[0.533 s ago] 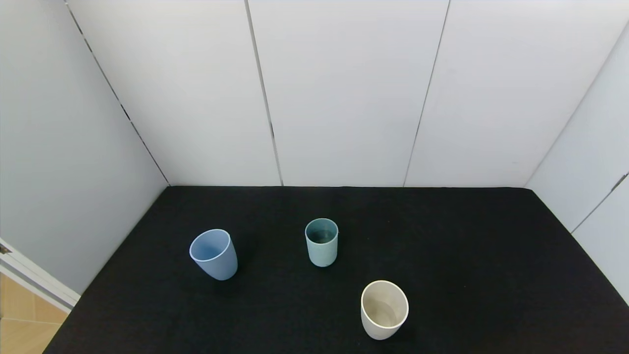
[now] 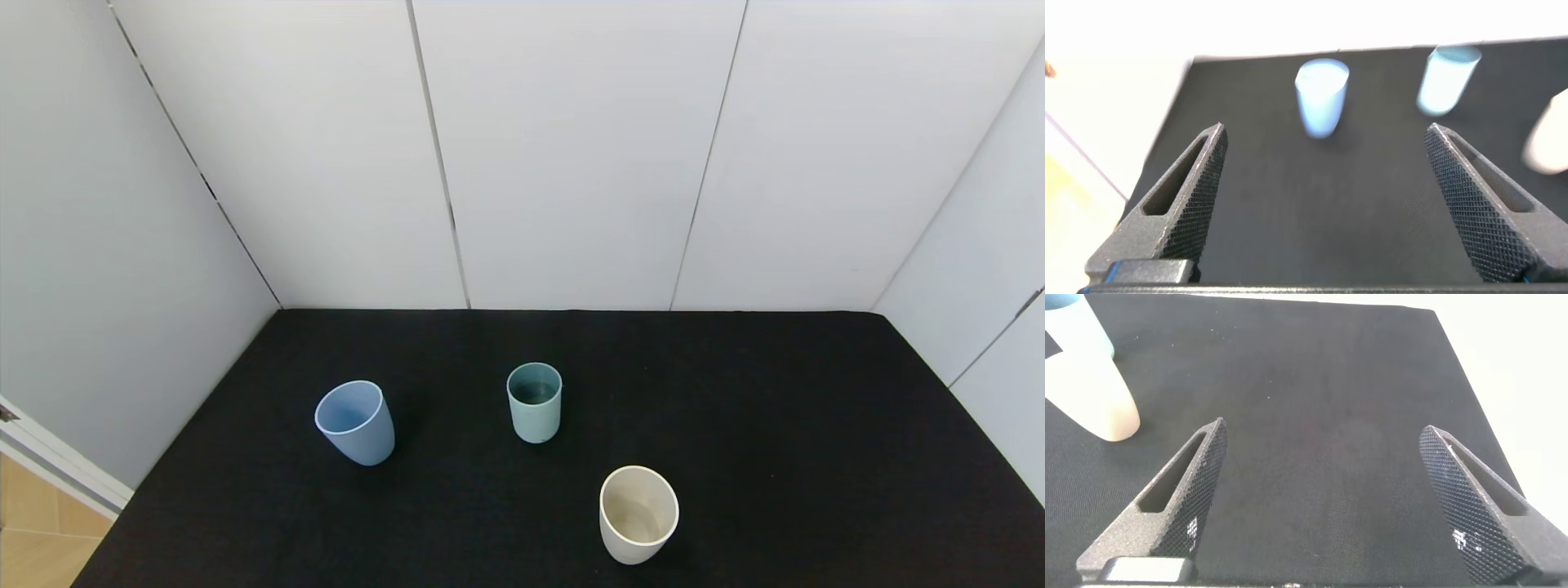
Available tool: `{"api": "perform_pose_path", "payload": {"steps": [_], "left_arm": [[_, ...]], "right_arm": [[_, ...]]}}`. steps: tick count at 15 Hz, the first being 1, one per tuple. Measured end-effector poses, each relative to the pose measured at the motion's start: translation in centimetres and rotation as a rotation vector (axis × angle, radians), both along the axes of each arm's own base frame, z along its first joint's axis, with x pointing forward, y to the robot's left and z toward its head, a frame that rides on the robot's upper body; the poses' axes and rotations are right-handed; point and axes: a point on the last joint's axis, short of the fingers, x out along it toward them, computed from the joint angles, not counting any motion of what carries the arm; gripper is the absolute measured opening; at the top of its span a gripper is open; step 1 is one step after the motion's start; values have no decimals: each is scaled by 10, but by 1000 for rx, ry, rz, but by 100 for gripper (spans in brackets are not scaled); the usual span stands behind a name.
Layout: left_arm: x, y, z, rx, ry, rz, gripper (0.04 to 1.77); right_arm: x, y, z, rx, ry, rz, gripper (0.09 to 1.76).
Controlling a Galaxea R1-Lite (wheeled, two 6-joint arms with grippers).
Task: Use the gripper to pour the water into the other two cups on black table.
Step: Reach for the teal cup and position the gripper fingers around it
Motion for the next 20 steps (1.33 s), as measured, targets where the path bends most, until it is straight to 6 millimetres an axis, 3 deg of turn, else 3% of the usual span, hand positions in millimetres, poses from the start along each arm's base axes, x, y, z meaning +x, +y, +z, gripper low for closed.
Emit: {"api": "perform_pose_path", "payload": {"steps": [6, 10, 13, 16, 20], "left_arm": [[-1, 0, 2, 0, -2, -6, 172], [-16, -4, 38, 17, 14, -173, 172], [-16, -5, 70, 26, 50, -256, 172], [6, -5, 96, 32, 145, -281, 172], [58, -7, 117, 67, 329, -321, 172]], "right_arm": [[0, 0, 0, 0, 0, 0, 171], [0, 0, 0, 0, 0, 0, 171], [0, 0, 0, 0, 0, 0, 171], [0, 0, 0, 0, 0, 0, 171], [0, 0, 0, 0, 0, 0, 171]]}}
